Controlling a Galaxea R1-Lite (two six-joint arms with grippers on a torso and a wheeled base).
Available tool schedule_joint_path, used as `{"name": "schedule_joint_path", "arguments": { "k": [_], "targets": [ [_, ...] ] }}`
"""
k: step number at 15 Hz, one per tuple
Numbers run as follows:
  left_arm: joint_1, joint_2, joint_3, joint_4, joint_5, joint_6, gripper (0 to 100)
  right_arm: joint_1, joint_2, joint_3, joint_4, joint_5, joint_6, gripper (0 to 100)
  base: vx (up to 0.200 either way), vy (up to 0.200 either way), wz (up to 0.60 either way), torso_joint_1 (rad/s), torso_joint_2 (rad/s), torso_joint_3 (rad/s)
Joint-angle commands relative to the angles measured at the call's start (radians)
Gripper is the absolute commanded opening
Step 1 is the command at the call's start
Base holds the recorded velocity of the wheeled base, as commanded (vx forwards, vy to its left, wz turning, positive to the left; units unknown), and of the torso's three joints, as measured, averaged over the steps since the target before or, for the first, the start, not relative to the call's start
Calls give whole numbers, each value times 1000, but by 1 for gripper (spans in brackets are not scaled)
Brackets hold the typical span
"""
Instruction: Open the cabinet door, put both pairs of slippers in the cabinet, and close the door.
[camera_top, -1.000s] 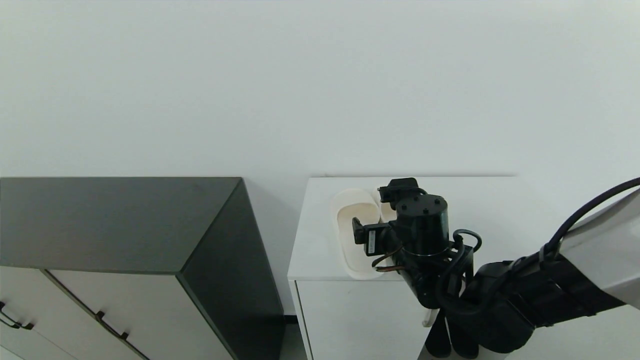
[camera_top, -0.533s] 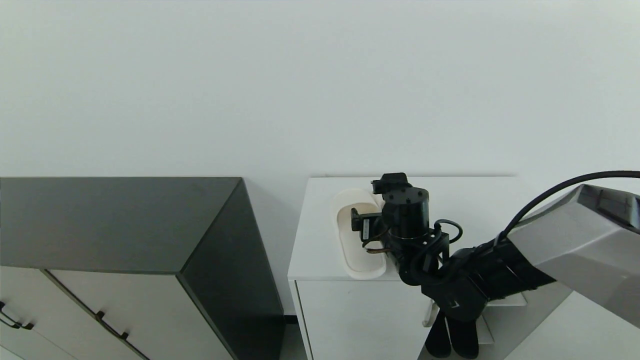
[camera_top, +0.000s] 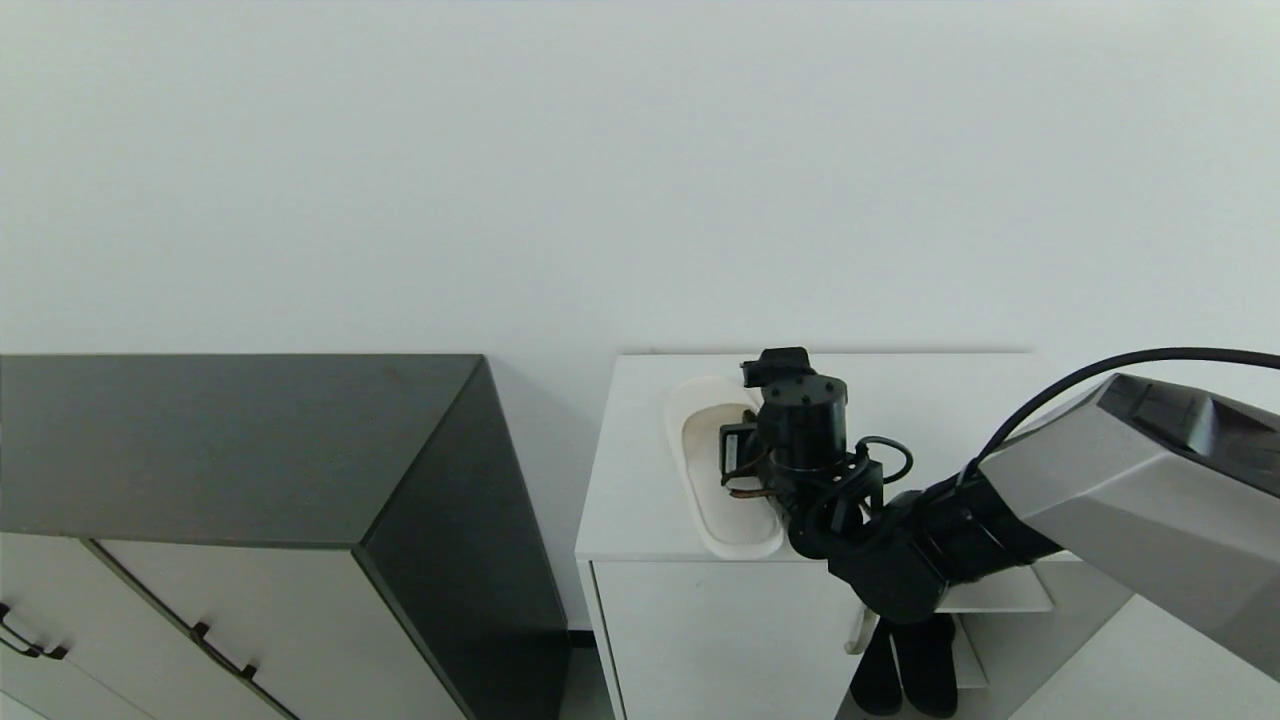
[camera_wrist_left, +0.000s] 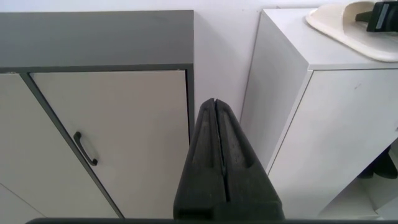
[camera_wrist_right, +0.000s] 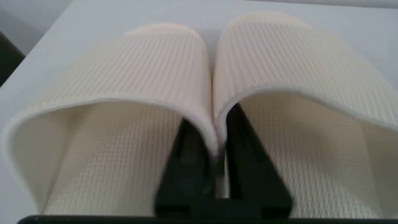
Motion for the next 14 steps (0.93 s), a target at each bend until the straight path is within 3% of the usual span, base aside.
{"name": "schedule_joint_path", "arguments": {
  "k": [1,7,9,14],
  "targets": [
    [0,0,0,0,1,0,0,0,1,-1,-1,-1,0,0,0,0,0,0,0,0],
    [0,1,0,0,1,0,0,32,-200,119,-4,37,-44,0,0,0,0,0,0,0],
    [0,0,0,0,1,0,0,51,-331,229,2,86,-46,0,0,0,0,0,0,0],
    [0,0,0,0,2,0,0,147,-519,501,-1,91,-32,0,0,0,0,0,0,0]
  ]
}}
